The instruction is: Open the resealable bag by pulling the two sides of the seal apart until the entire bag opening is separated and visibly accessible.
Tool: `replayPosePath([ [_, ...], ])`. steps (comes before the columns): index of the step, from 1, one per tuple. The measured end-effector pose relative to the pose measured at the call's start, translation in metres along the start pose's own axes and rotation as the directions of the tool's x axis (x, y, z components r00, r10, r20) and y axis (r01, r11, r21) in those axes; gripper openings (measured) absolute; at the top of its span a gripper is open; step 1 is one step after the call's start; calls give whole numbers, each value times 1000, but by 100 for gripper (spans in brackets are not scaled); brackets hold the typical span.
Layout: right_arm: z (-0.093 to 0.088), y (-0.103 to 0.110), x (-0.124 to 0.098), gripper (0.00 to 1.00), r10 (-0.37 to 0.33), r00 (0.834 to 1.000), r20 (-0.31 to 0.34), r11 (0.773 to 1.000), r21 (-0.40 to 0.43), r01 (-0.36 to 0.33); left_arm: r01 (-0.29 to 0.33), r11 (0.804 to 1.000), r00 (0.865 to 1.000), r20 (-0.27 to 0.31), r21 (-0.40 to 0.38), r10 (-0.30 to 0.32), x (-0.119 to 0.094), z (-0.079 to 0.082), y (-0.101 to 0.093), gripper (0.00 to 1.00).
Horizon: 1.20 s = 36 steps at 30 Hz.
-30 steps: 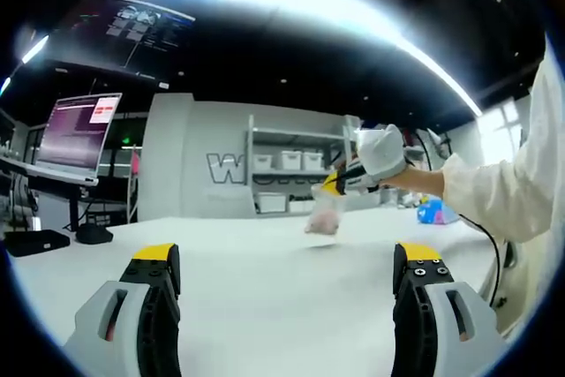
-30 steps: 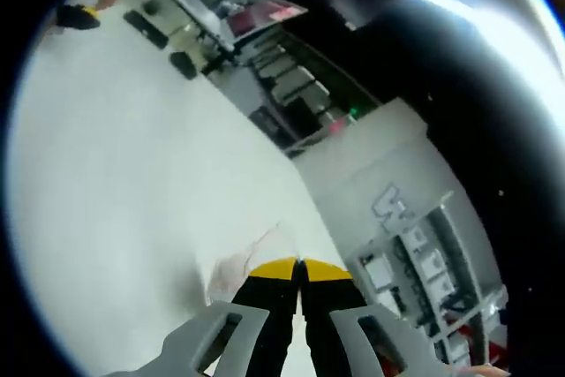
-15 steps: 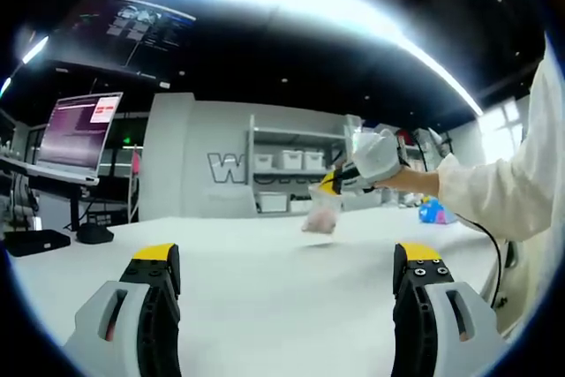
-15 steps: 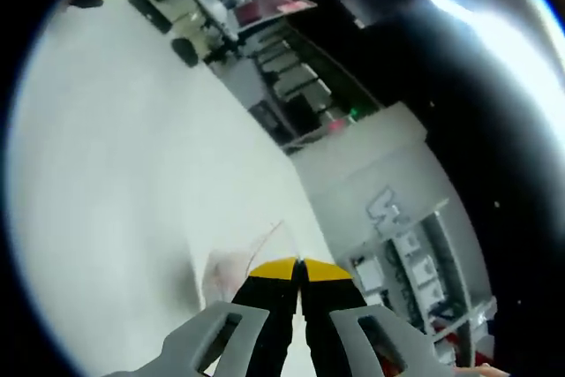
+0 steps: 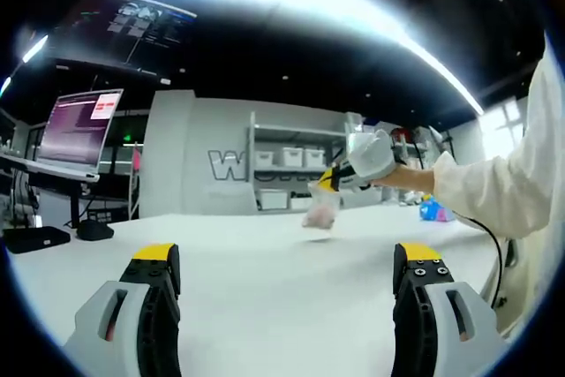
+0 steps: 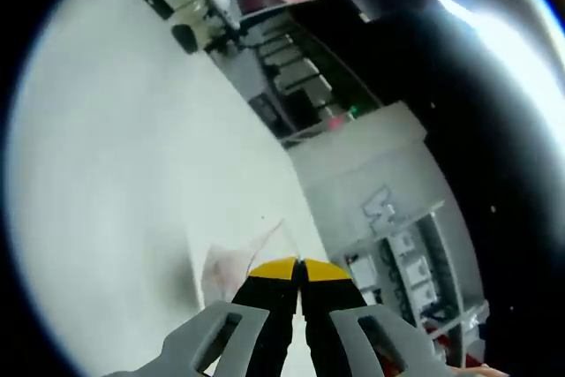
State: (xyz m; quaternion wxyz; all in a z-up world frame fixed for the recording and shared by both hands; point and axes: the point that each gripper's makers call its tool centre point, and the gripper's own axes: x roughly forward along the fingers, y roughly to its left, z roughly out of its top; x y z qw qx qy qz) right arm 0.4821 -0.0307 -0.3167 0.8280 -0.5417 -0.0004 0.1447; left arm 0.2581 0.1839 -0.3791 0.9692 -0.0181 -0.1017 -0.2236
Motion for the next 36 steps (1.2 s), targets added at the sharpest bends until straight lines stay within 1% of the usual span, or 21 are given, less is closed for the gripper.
replayPosePath([
  [8,-2,2,12,0,10,1000,-13,1000,-21,-11,4,1000,1000,-10,0,-4,1,-3,-1,99],
  [19,-6,-2,27,0,12,999,-35,1000,-3,-12,0,1000,1000,-2,-4,0,0,0,0,99],
  [28,-8,-2,39,0,11,998,-57,1000,9,-10,0,1000,1000,-6,-9,0,0,-2,0,99],
  [36,-16,-2,52,0,15,996,-91,999,39,-12,-4,1000,1000,-5,-7,4,-1,-1,2,99],
])
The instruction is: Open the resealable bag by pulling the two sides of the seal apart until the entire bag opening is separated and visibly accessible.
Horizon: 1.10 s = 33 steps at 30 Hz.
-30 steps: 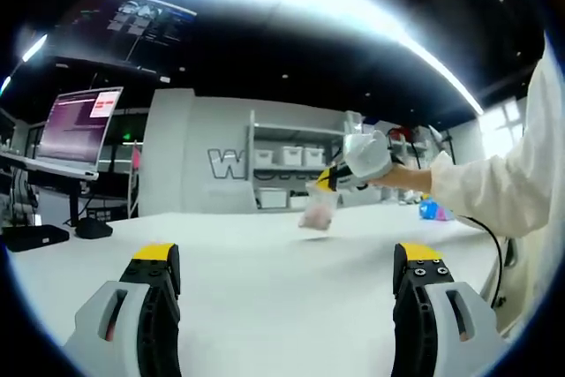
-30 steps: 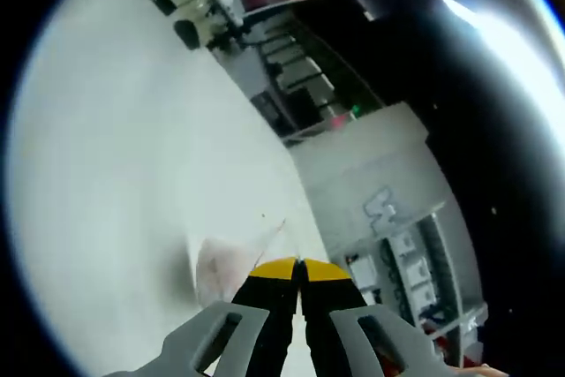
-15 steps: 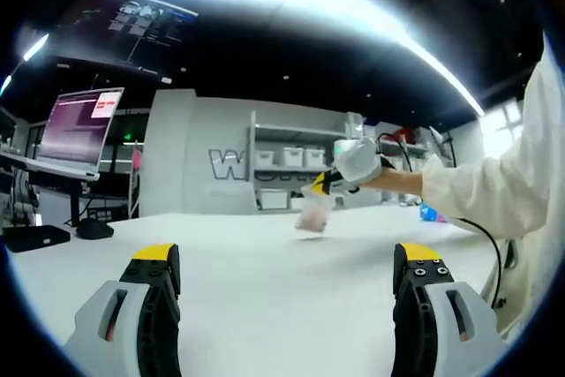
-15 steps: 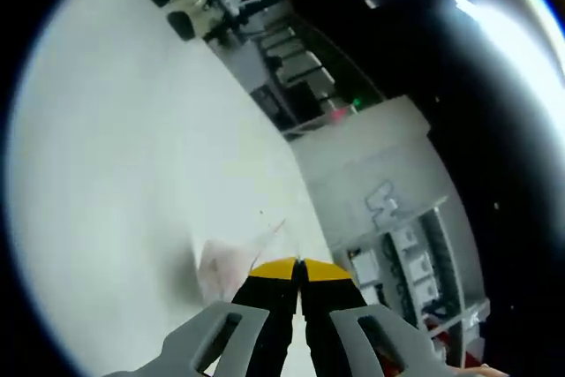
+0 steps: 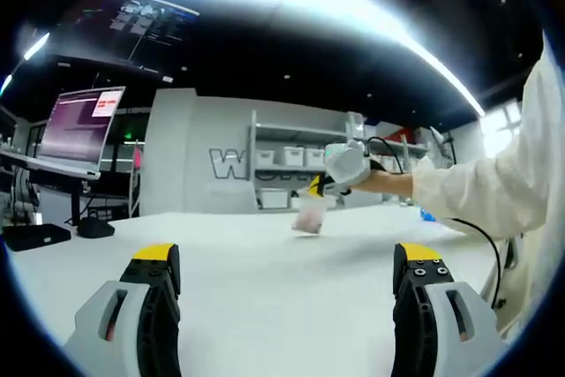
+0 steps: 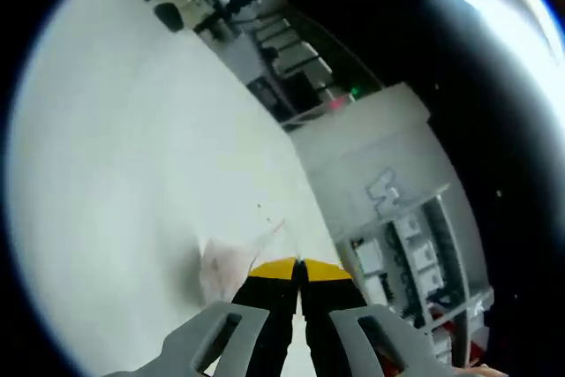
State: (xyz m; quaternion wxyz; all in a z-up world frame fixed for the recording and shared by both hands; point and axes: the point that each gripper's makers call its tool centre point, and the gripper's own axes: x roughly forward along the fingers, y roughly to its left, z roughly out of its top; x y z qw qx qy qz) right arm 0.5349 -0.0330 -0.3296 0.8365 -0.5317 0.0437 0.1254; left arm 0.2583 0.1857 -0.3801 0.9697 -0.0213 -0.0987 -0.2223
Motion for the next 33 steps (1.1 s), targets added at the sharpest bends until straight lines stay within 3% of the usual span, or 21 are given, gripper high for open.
replayPosePath([
  [18,20,-2,40,0,-1,999,-32,1000,-22,0,9,1000,1000,-6,-2,-9,1,-3,-1,99],
  [24,18,-5,48,0,-60,997,-53,993,-109,54,19,1000,1000,-9,-8,-19,2,-5,-4,99],
  [33,14,13,55,0,-64,994,-84,990,-133,53,23,1000,1000,-6,-9,-23,1,-4,-5,99],
])
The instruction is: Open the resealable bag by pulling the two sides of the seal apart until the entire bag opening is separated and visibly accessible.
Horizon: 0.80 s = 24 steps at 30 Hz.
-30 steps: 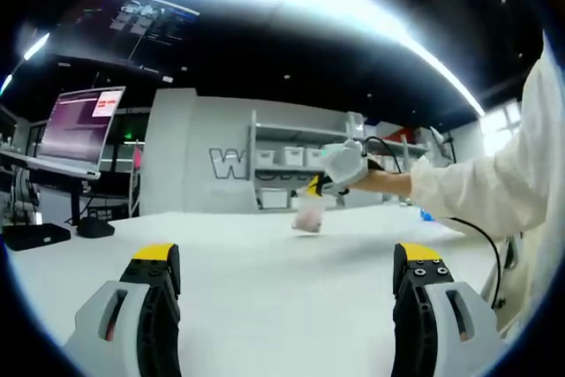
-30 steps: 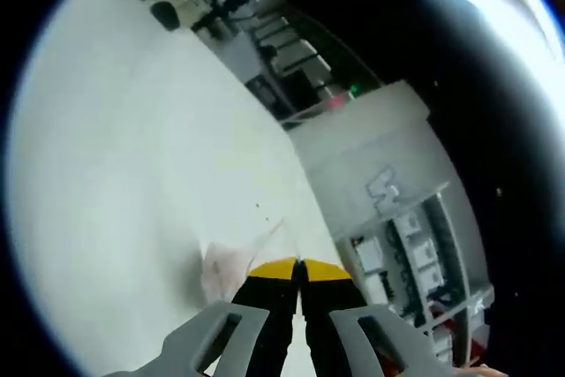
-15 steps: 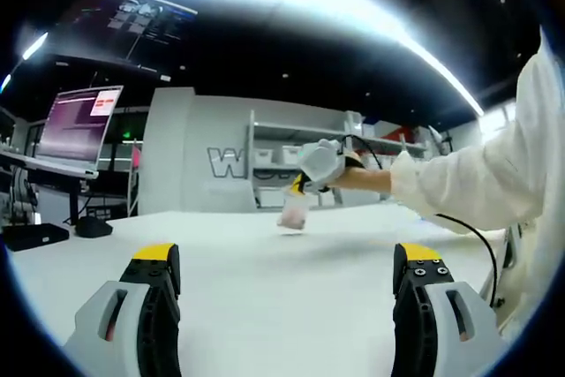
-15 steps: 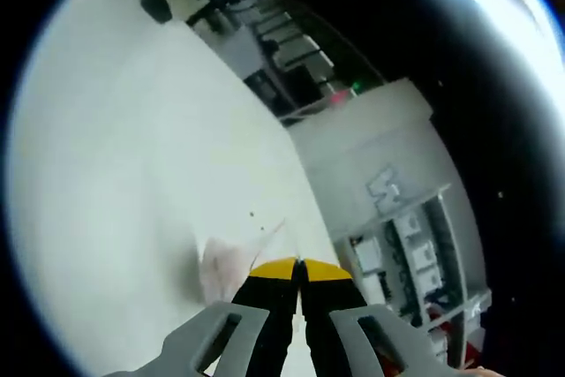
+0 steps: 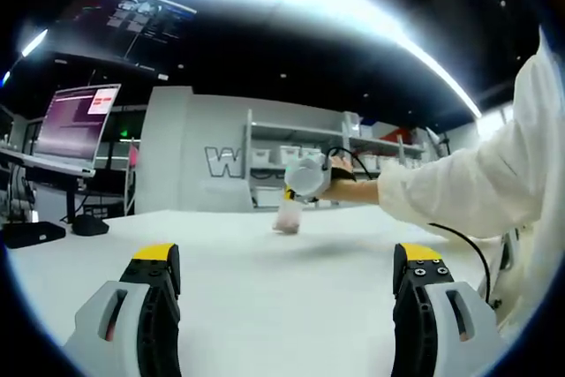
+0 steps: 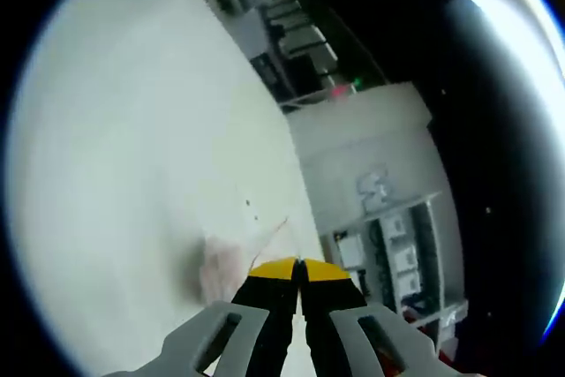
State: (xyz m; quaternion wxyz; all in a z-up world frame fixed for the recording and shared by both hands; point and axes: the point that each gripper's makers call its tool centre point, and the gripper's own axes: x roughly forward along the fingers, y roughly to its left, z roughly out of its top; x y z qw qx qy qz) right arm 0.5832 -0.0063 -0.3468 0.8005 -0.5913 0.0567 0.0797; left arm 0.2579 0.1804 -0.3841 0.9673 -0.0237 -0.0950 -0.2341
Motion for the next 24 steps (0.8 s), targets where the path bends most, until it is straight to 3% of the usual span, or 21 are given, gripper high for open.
replayPosePath([
  [5,5,7,0,0,13,1000,-6,1000,16,-13,-5,1000,1000,0,0,5,0,0,1,99],
  [12,5,38,-3,0,135,991,-11,984,117,-133,-3,1000,1000,4,-1,3,-1,1,0,99],
  [14,5,52,-6,0,201,980,-7,958,211,-195,-4,1000,1000,8,-2,4,-2,2,0,99],
  [16,9,66,-11,0,283,959,30,902,332,-277,-6,1000,1000,10,-2,6,-3,3,0,99],
  [18,12,69,-14,0,305,950,65,868,392,-306,-9,1000,1000,9,-1,9,-4,3,0,99],
  [24,4,67,-17,0,305,950,62,863,404,-304,-8,1000,1000,8,-2,8,-6,3,-2,99],
])
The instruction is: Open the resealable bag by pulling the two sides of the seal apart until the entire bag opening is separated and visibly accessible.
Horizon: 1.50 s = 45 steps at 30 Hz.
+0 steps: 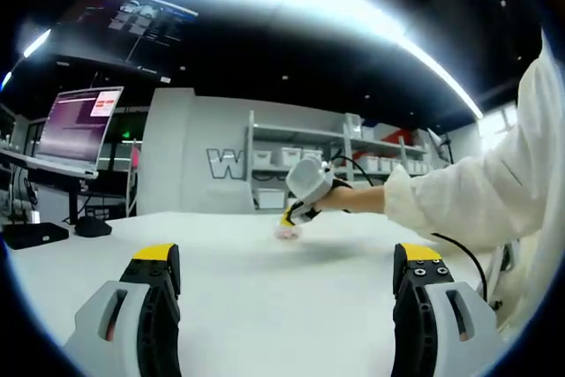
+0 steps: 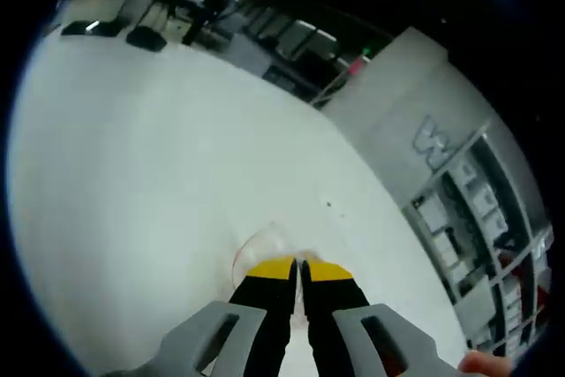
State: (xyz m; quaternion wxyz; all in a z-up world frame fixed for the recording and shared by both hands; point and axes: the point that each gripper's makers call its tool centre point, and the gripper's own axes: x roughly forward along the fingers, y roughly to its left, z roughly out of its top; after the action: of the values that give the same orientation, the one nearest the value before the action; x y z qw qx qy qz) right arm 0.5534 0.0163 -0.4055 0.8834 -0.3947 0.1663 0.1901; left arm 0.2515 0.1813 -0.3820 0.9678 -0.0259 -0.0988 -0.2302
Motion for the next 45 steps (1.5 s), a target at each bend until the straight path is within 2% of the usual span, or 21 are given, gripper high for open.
replayPosePath([
  [8,1,9,-2,4,47,999,23,997,62,-49,5,1000,1000,0,0,-5,-1,2,-4,99],
  [11,4,18,-3,6,97,995,39,989,105,-100,3,1000,1000,-1,3,-3,-1,3,-4,99],
  [16,12,28,-10,13,155,983,103,960,221,-174,-2,1000,1000,-4,1,2,-2,3,-3,99],
  [21,11,28,-14,13,165,979,119,949,251,-190,1,1000,1000,-6,5,-1,-2,4,-4,99],
  [27,11,35,-19,15,215,964,154,922,294,-252,-2,1000,1000,-3,4,2,-2,5,-3,99],
  [30,13,38,-22,20,237,955,179,905,316,-284,1,1000,1000,-2,8,-1,-1,6,-4,99],
  [36,20,34,-28,21,233,947,221,893,338,-299,10,1000,1000,-1,13,-10,0,8,-7,99],
  [39,26,28,-30,21,210,943,256,886,357,-294,10,1000,1000,1,17,-10,0,9,-7,99],
  [40,30,26,-31,22,199,939,280,875,381,-299,10,1000,1000,0,17,-10,1,9,-6,99],
  [45,30,20,-31,24,170,937,306,864,412,-291,12,1000,1000,-1,20,-12,1,9,-6,99],
])
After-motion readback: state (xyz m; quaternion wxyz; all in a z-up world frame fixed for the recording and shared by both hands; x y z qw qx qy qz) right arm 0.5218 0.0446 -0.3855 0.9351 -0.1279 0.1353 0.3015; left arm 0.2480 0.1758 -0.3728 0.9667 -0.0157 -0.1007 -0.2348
